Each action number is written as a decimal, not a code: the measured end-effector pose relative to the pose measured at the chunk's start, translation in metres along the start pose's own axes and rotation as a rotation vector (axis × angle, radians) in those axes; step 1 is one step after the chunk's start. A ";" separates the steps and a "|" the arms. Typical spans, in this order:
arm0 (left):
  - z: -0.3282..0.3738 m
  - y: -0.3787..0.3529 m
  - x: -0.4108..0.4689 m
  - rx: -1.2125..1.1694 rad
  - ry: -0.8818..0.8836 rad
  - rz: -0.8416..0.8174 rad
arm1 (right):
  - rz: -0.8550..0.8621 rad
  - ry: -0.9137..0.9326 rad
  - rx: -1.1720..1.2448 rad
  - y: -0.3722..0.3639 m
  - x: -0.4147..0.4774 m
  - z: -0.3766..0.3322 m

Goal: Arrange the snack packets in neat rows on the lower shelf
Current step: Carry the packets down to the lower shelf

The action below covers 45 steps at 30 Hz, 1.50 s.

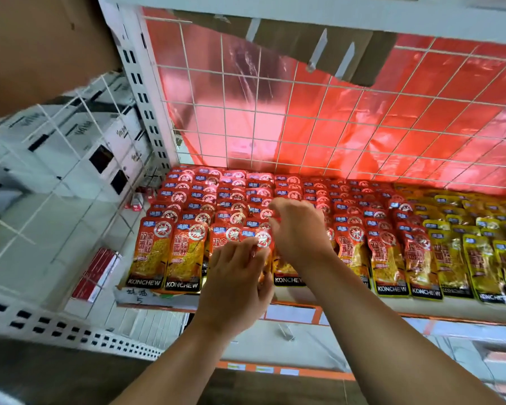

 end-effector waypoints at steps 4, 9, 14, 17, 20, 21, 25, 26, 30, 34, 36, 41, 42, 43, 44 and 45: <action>-0.001 -0.001 0.000 -0.007 0.001 -0.014 | -0.050 -0.027 0.094 -0.013 0.003 -0.004; 0.000 -0.001 0.000 -0.009 -0.004 -0.013 | 0.012 -0.040 0.228 -0.014 0.005 -0.004; 0.000 -0.002 -0.001 -0.016 -0.007 -0.013 | 0.045 -0.053 0.253 -0.015 0.006 -0.001; 0.000 -0.002 -0.001 -0.017 -0.005 -0.018 | 0.035 -0.051 0.270 -0.013 0.006 -0.002; 0.001 -0.001 -0.001 -0.023 -0.009 -0.018 | 0.053 -0.052 0.249 0.006 0.008 0.008; 0.001 -0.001 -0.001 -0.023 -0.009 -0.018 | 0.095 -0.048 0.230 0.018 0.005 0.015; 0.001 0.000 -0.001 -0.016 0.000 0.000 | 0.097 0.019 0.070 0.032 -0.040 0.038; 0.001 0.000 0.000 -0.019 0.005 0.008 | 0.022 0.049 0.018 0.022 -0.056 0.039; 0.002 0.001 0.001 -0.019 0.006 0.027 | -0.132 0.093 -0.038 -0.008 -0.094 0.041; 0.001 0.001 0.001 -0.014 0.014 0.024 | -0.148 0.131 -0.090 -0.010 -0.091 0.036; 0.001 0.001 0.001 -0.009 0.009 0.025 | -0.188 0.133 -0.081 -0.010 -0.090 0.035; 0.001 0.000 0.001 -0.010 0.021 0.017 | -0.137 0.116 -0.088 -0.011 -0.097 0.035; 0.001 0.000 0.001 -0.013 0.022 0.015 | -0.097 0.109 -0.098 -0.012 -0.097 0.036; 0.001 0.000 0.001 -0.014 0.024 0.013 | -0.054 0.102 -0.109 -0.013 -0.098 0.036; 0.001 0.000 0.001 -0.015 0.023 0.013 | -0.020 0.095 -0.115 -0.013 -0.098 0.035; 0.001 0.000 0.001 -0.016 0.023 0.013 | 0.006 0.094 -0.121 -0.014 -0.098 0.035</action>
Point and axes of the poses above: each hand's wrist, its own x-axis towards the middle knuckle, its own y-axis out of the back of the hand, z = x × y, the point moved 7 cm from there along x, towards the middle knuckle, and after that the axes turned 7 degrees about z, right-handed, at the moved point
